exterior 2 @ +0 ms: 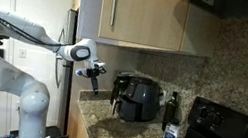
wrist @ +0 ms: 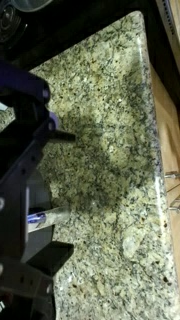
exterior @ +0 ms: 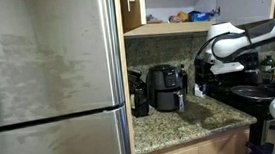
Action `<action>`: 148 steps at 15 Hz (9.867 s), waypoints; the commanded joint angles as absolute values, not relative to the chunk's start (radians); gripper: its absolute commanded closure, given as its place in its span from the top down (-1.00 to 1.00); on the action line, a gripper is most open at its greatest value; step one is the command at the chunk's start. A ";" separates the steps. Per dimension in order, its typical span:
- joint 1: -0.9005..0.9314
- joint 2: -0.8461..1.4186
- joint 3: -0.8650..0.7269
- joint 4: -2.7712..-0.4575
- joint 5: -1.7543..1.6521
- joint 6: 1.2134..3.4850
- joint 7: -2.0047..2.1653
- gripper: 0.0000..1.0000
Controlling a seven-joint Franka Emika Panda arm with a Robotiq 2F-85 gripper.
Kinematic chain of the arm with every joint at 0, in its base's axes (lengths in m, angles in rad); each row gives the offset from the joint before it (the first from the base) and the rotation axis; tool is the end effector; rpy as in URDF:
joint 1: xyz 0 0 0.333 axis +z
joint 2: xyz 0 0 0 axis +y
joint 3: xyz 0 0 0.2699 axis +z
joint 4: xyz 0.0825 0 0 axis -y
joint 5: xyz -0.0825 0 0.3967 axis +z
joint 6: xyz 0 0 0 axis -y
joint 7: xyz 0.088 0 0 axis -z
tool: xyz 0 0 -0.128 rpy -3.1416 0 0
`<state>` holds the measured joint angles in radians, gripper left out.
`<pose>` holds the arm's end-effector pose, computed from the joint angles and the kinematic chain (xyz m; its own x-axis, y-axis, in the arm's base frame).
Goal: Put the can on the countertop, close the drawers and close the air fryer
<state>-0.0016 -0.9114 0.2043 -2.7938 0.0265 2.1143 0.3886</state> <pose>0.3515 0.0586 0.4112 0.9368 -0.2407 0.2541 -0.2594 -0.9648 0.0424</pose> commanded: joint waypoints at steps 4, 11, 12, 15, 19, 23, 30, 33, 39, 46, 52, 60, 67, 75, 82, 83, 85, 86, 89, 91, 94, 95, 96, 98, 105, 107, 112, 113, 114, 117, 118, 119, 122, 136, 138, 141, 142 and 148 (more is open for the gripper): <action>-0.012 -0.909 0.215 -2.797 0.012 2.223 0.387 1.00; -0.045 -0.857 0.186 -2.575 0.071 2.350 0.455 1.00; -0.048 -0.857 0.178 -2.547 0.077 2.342 0.456 1.00; -0.068 -0.854 0.180 -2.472 0.081 2.302 0.490 1.00; -0.076 -0.927 0.112 -2.285 0.193 2.136 0.599 1.00; -0.079 -0.959 0.113 -2.283 0.193 2.139 0.584 1.00; -0.098 -0.790 0.078 -2.074 0.302 2.103 0.733 1.00; -0.093 -0.819 0.066 -2.093 0.294 2.137 0.751 1.00; -0.122 -0.746 0.084 -2.009 0.311 2.162 0.843 1.00; -0.100 -0.595 0.057 -1.800 0.324 2.190 1.091 1.00; -0.123 -0.433 0.042 -1.635 0.294 2.181 1.195 1.00; -0.103 -0.258 -0.029 -1.473 0.302 2.175 1.284 1.00; -0.096 -0.127 -0.030 -1.378 0.290 2.192 1.293 1.00; -0.092 -0.071 0.002 -1.366 0.260 2.285 1.277 1.00; -0.089 -0.077 -0.001 -1.436 0.217 2.361 1.266 1.00; -0.088 -0.077 -0.002 -1.450 0.228 2.383 1.268 1.00; -0.086 -0.078 -0.003 -1.477 0.252 2.433 1.270 1.00; -0.085 -0.077 -0.004 -1.489 0.267 2.454 1.269 1.00; -0.081 -0.080 -0.004 -1.539 0.321 2.524 1.263 1.00; -0.080 -0.085 -0.005 -1.564 0.360 2.552 1.257 1.00; -0.080 -0.096 -0.010 -1.593 0.400 2.575 1.247 1.00; -0.079 -0.101 -0.012 -1.605 0.412 2.578 1.238 0.77; -0.080 -0.105 -0.013 -1.615 0.419 2.580 1.233 0.47; -0.067 -0.119 -0.029 -1.632 0.420 2.570 1.230 0.23; -0.056 -0.144 -0.033 -1.687 0.420 2.610 1.209 -0.71; -0.054 -0.141 -0.032 -1.686 0.410 2.641 1.215 -0.91; -0.106 -0.252 -0.028 -1.646 0.228 2.465 1.360 -0.90; -0.118 -0.293 -0.027 -1.642 0.188 2.390 1.389 -0.90; -0.120 -0.329 -0.033 -1.629 0.161 2.312 1.404 -0.91; -0.125 -0.449 -0.040 -1.616 0.136 2.067 1.423 -0.91; -0.128 -0.479 -0.041 -1.596 0.135 1.978 1.427 -0.91; -0.118 -0.507 -0.048 -1.586 0.156 1.889 1.416 -0.91; -0.109 -0.561 -0.052 -1.589 0.202 1.652 1.404 -0.91; -0.075 -0.471 0.004 -1.863 0.386 1.583 1.352 -0.91; -0.055 -0.474 0.029 -1.925 0.389 1.560 1.344 -0.91; -0.021 -0.477 0.080 -2.015 0.405 1.526 1.337 -0.91; -0.008 -0.472 0.104 -2.049 0.401 1.522 1.341 -0.91; 0.023 -0.457 0.163 -2.114 0.385 1.518 1.355 -0.63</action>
